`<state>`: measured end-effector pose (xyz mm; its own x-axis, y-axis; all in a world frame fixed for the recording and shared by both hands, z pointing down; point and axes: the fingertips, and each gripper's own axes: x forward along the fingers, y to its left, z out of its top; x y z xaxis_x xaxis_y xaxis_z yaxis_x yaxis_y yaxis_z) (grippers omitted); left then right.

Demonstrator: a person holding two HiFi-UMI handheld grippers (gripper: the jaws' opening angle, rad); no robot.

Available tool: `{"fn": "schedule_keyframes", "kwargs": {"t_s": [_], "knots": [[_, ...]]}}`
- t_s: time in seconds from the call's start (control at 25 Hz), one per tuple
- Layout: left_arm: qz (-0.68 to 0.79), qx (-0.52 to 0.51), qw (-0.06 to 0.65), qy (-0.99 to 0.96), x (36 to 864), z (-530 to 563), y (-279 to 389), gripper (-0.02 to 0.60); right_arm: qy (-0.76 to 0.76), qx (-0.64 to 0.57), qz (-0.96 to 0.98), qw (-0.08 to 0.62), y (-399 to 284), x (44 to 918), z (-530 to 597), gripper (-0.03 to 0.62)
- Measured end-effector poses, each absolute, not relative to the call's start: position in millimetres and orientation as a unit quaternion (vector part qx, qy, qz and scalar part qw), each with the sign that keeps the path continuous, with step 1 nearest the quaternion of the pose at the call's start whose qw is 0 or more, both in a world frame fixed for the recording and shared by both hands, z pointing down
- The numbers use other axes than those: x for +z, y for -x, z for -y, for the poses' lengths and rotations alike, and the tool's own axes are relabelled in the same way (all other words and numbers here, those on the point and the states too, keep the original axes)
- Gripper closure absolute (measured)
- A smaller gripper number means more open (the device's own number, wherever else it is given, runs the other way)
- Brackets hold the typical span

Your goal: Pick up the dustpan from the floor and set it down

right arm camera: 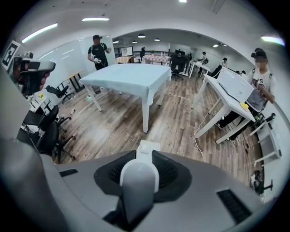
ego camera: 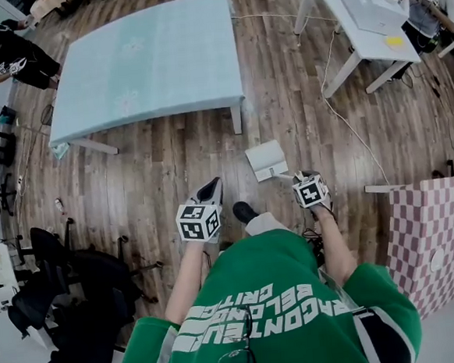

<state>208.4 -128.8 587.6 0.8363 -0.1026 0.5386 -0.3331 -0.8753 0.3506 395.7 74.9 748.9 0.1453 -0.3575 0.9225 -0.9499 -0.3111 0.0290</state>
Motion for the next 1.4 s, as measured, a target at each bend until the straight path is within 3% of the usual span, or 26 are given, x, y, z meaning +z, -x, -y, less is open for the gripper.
{"fn": "schedule_keyframes", "kwargs": {"t_s": [0.64,1.4], "knots": [[0.109,0.288,0.222,-0.925,603.7,127.7,-222.0,0.588,-0.663,0.461,0.483,0.337,-426.7,778.2,-48.2,0.48],[0.199,0.295,0.259,-0.898,619.4,162.5,-179.9,0.588,-0.593,0.508,0.508,0.365,-427.4,848.2,33.9,0.48]]}}
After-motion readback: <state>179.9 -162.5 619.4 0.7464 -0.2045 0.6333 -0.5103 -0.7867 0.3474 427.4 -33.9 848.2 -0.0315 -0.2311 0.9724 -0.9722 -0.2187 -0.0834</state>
